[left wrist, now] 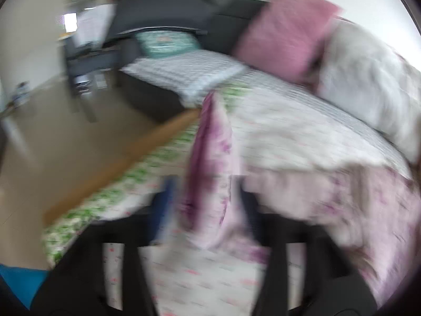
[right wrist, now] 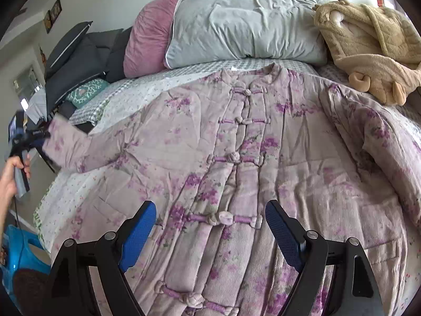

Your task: Fold large clothes

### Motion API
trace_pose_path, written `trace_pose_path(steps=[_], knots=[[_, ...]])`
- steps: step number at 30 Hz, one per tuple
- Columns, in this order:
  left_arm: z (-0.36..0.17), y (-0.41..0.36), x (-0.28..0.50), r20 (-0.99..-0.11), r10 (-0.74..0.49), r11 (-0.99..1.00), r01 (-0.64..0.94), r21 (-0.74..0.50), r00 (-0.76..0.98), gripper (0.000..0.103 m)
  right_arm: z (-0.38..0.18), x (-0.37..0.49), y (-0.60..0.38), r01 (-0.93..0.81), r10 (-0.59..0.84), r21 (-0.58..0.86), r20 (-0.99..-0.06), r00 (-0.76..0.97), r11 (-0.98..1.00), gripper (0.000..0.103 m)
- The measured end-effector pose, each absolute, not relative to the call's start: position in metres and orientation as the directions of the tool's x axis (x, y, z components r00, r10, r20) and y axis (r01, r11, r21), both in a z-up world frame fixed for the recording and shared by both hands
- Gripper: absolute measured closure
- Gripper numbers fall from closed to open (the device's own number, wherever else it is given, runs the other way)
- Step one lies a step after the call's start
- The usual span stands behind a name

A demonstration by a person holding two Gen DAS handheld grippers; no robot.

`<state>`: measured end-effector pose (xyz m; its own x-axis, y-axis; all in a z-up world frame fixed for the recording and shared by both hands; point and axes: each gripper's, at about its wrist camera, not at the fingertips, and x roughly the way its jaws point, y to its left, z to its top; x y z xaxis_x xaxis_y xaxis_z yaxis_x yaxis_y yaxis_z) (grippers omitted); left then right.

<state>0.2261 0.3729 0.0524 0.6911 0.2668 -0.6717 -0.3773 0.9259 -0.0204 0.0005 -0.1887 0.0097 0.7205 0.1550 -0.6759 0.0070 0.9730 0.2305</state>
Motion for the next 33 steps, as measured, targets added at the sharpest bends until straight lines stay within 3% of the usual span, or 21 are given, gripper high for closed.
trace_pose_path(steps=[2,8,11,15,17,18,21,24,27,29,31,33], knots=[[0.031,0.404,0.227,-0.703,0.296,0.890,-0.454,-0.043,0.646,0.009,0.012,0.001,-0.190,0.000,0.169,0.248,-0.661,0.731,0.969,0.017],[-0.050,0.445,0.218,-0.814,0.096,0.812,-0.518,-0.268,0.573,0.009,0.005,0.013,-0.183,0.004,0.159,0.233,-0.677,0.718,0.973,0.017],[-0.079,0.450,0.216,-0.816,-0.006,0.751,-0.536,-0.386,0.579,0.011,-0.002,0.019,-0.178,0.000,0.161,0.226,-0.695,0.701,0.974,0.017],[-0.102,0.460,0.224,-0.764,-0.103,0.680,-0.516,-0.521,0.636,0.032,-0.008,0.026,-0.172,-0.003,0.146,0.200,-0.708,0.690,0.980,0.017],[-0.110,0.463,0.231,-0.765,-0.089,0.656,-0.540,-0.527,0.638,0.053,-0.012,0.030,-0.172,0.003,0.140,0.196,-0.715,0.685,0.981,0.017],[-0.108,0.464,0.230,-0.761,-0.068,0.654,-0.547,-0.523,0.646,0.083,-0.014,0.032,-0.172,0.009,0.136,0.194,-0.719,0.682,0.981,0.017],[-0.084,0.461,0.224,-0.696,0.021,0.690,-0.514,-0.509,0.718,0.088,-0.020,0.037,-0.176,0.033,0.117,0.187,-0.732,0.671,0.982,0.017],[-0.064,0.457,0.225,-0.659,0.164,0.754,-0.524,-0.396,0.734,0.088,-0.022,0.038,-0.182,0.054,0.104,0.189,-0.734,0.671,0.981,0.017],[-0.081,0.445,0.247,-0.759,0.208,0.794,-0.560,-0.237,0.617,0.080,-0.021,0.038,-0.189,0.071,0.093,0.189,-0.735,0.672,0.979,0.017],[-0.086,0.436,0.248,-0.803,0.222,0.793,-0.582,-0.181,0.552,0.070,-0.019,0.036,-0.194,0.088,0.072,0.178,-0.731,0.679,0.980,0.017],[-0.081,0.428,0.244,-0.810,0.216,0.798,-0.577,-0.176,0.546,0.035,-0.016,0.033,-0.199,0.105,0.049,0.166,-0.724,0.688,0.980,0.017],[-0.069,0.417,0.242,-0.819,0.188,0.822,-0.543,-0.171,0.542,0.027,-0.012,0.031,-0.206,0.125,0.032,0.164,-0.718,0.695,0.978,0.017]])
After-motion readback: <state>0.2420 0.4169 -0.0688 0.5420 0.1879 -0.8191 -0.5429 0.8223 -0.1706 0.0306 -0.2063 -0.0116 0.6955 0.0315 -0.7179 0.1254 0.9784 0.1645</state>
